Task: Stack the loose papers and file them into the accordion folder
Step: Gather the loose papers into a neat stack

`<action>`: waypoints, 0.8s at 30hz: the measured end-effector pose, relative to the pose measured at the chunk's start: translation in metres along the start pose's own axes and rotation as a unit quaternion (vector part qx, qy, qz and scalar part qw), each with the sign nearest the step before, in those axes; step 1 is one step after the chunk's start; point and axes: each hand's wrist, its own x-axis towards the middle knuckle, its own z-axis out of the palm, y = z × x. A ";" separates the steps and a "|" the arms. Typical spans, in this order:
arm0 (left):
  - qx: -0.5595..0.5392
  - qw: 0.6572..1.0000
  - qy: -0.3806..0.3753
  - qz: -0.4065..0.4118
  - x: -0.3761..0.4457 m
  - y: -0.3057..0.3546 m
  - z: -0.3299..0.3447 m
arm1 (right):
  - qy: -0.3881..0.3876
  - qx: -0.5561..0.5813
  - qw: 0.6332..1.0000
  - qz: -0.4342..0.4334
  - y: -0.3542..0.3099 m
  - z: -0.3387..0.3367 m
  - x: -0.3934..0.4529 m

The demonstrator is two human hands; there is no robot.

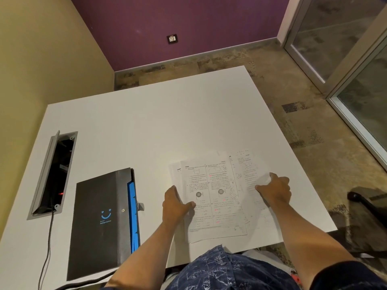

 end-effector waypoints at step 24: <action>-0.109 0.991 -0.070 -0.016 0.001 0.011 0.007 | -0.253 0.258 0.929 -0.084 -0.039 0.026 -0.020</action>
